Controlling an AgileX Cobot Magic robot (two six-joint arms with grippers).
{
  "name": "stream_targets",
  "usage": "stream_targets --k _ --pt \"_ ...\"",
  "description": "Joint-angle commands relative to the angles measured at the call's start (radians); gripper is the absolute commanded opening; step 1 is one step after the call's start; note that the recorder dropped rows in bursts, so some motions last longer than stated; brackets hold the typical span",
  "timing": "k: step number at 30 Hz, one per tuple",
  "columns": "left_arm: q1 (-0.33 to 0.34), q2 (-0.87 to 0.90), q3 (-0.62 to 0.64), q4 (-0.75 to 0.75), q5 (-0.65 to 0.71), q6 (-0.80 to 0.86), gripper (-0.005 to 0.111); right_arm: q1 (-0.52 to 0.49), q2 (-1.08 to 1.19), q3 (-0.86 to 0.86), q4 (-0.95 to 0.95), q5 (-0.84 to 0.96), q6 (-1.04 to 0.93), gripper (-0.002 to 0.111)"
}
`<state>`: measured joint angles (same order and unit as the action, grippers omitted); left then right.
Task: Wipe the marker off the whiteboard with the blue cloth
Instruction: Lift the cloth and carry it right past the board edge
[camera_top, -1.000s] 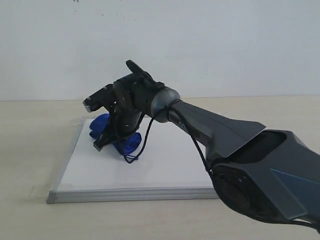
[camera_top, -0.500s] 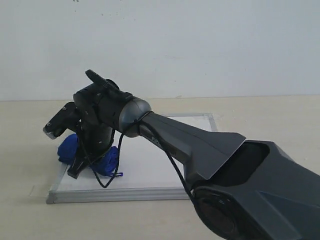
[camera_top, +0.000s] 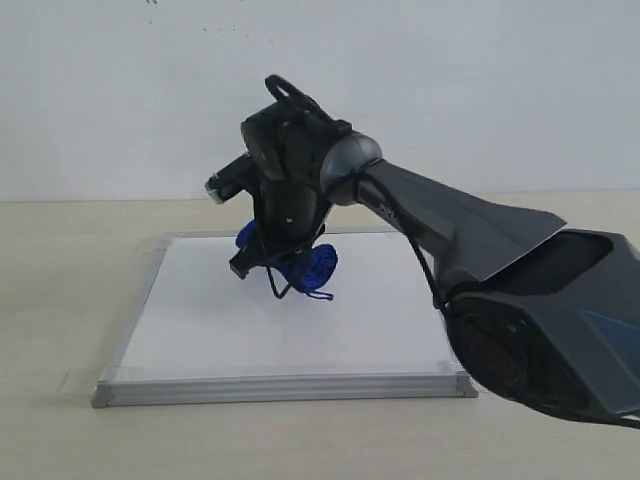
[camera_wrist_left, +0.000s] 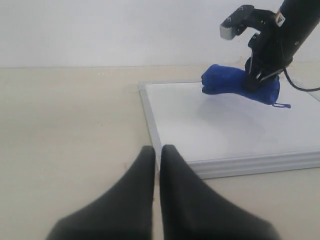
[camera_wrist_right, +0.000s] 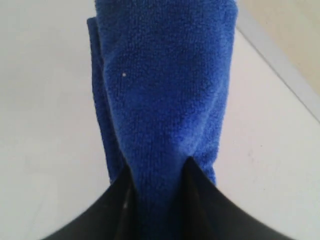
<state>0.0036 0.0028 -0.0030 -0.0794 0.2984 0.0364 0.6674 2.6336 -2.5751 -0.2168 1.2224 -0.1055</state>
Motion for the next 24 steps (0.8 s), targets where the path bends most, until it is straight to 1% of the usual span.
stream_targets --k 1,3,6,12,13,16,20,23,24 --pt "-0.005 -0.003 0.003 -0.006 -0.01 0.002 0.004 0.0 -0.095 0.007 0.041 -0.001 0.047 0.0" --pt "-0.005 -0.003 0.003 -0.006 -0.01 0.002 0.004 0.0 -0.145 0.056 0.093 -0.001 0.047 0.0" --pt "-0.005 -0.003 0.003 -0.006 -0.01 0.002 0.004 0.0 -0.23 0.185 0.091 -0.001 0.056 0.0" --pt "-0.005 -0.003 0.003 -0.006 -0.01 0.002 0.004 0.0 -0.39 0.441 -0.027 -0.001 0.122 0.0" --pt "-0.005 -0.003 0.003 -0.006 -0.01 0.002 0.004 -0.002 -0.459 0.539 -0.06 -0.001 0.154 0.0" --pt "-0.005 -0.003 0.003 -0.006 -0.01 0.002 0.004 -0.02 -0.569 0.689 -0.06 -0.037 0.174 0.0" --pt "-0.005 -0.003 0.003 -0.006 -0.01 0.002 0.004 -0.082 -0.696 0.904 -0.06 -0.156 0.228 0.0" --pt "-0.005 -0.003 0.003 -0.006 -0.01 0.002 0.004 -0.162 -0.777 1.051 -0.06 -0.246 0.271 0.0" --pt "-0.005 -0.003 0.003 -0.006 -0.01 0.002 0.004 -0.202 -0.796 1.107 -0.06 -0.287 0.293 0.0"
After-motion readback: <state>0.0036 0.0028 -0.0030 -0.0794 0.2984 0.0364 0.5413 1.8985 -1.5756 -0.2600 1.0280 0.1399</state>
